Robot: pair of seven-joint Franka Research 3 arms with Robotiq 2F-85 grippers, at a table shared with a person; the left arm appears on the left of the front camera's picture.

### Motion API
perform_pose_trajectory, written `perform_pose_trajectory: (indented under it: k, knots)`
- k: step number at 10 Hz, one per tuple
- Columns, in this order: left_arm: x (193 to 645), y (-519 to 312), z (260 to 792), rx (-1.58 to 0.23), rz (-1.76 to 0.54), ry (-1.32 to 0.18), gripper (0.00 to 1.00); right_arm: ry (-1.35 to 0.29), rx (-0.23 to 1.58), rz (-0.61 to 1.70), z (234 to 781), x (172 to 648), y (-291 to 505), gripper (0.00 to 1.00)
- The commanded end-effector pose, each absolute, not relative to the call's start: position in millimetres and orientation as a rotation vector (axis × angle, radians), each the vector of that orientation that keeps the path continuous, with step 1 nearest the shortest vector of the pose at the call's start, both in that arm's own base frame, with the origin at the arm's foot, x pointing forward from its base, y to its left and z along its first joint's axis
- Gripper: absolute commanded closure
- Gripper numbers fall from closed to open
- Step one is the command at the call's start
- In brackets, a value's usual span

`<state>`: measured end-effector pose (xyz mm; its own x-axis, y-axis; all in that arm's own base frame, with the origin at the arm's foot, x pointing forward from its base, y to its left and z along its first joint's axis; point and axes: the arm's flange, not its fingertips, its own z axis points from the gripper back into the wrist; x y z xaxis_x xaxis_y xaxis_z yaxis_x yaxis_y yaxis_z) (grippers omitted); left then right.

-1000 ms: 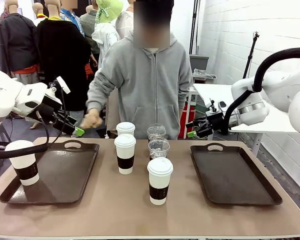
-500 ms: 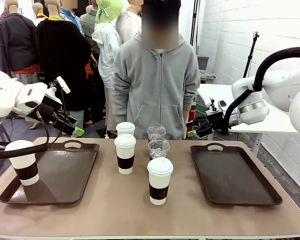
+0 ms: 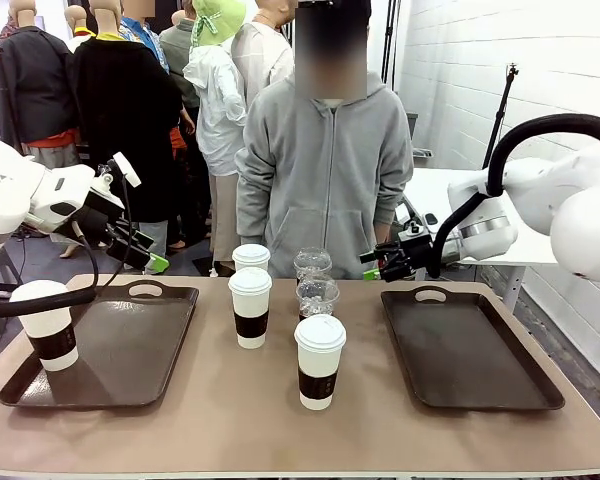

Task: Distribute the coffee onto the tray.
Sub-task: Pick up one iced Americano and place it on the right Handle tray.

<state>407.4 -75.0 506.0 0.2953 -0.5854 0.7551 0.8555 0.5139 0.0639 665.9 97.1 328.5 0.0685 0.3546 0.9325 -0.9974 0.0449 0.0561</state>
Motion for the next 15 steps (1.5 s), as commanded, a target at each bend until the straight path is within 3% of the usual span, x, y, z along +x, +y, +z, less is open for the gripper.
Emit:
perform_pose_trajectory:
  k: [1, 15]
  knots:
    - [411.1, -72.6, 502.9, -0.403, -1.012, -0.832, 0.00, -0.962, 0.937, 1.288, 319.5, 684.3, 103.6, 0.00]
    - [411.1, -72.6, 502.9, -0.403, -1.012, -0.832, 0.00, -0.869, 1.129, 1.320, 271.1, 706.1, 156.9, 0.00]
